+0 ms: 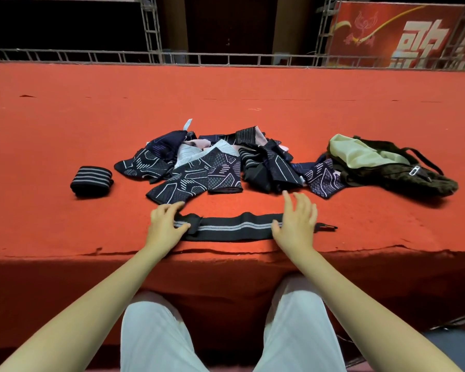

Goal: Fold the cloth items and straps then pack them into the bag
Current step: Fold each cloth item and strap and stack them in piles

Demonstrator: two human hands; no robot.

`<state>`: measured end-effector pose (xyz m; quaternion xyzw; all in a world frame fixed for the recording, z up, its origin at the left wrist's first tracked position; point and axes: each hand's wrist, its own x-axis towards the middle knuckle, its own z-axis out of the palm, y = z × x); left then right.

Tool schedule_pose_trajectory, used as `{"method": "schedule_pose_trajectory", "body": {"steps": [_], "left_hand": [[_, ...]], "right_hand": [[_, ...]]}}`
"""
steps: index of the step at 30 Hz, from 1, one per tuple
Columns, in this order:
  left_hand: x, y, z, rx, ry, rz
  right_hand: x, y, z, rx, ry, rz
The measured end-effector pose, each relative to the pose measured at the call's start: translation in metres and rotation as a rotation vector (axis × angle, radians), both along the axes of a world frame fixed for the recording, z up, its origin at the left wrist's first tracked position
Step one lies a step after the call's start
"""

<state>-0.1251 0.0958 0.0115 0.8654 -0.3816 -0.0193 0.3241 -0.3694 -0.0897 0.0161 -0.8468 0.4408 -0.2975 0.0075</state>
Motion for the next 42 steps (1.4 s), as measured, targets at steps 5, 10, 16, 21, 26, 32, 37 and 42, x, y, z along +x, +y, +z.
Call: {"method": "schedule_pose_trajectory", "body": {"steps": [5,10,16,21,26,32,37,42], "left_hand": [[0.007,0.004,0.016,0.108,0.285,0.154],[-0.001,-0.001,0.037,-0.158,0.350,0.165],[-0.028,-0.022,0.058,-0.390,0.695,-0.015],[-0.040,-0.033,0.039,-0.163,0.311,-0.201],[-0.038,-0.035,0.022,-0.119,0.254,-0.180],[-0.033,-0.025,0.013,-0.126,0.217,-0.205],[-0.025,-0.023,0.005,-0.110,0.276,0.014],[-0.026,-0.029,0.015,-0.003,0.465,0.006]], "right_hand": [[0.058,0.043,0.009,0.177,-0.068,0.439],[0.093,0.068,-0.004,0.211,-0.011,0.775],[0.103,0.072,-0.006,0.557,-0.165,0.667],[0.098,0.063,0.013,1.232,-0.568,0.514],[0.085,0.049,0.018,1.186,-0.356,0.336],[0.092,0.032,0.013,0.925,-0.293,0.177],[0.100,0.040,0.013,0.975,-0.127,0.328],[0.097,0.040,0.005,0.940,-0.291,0.316]]}}
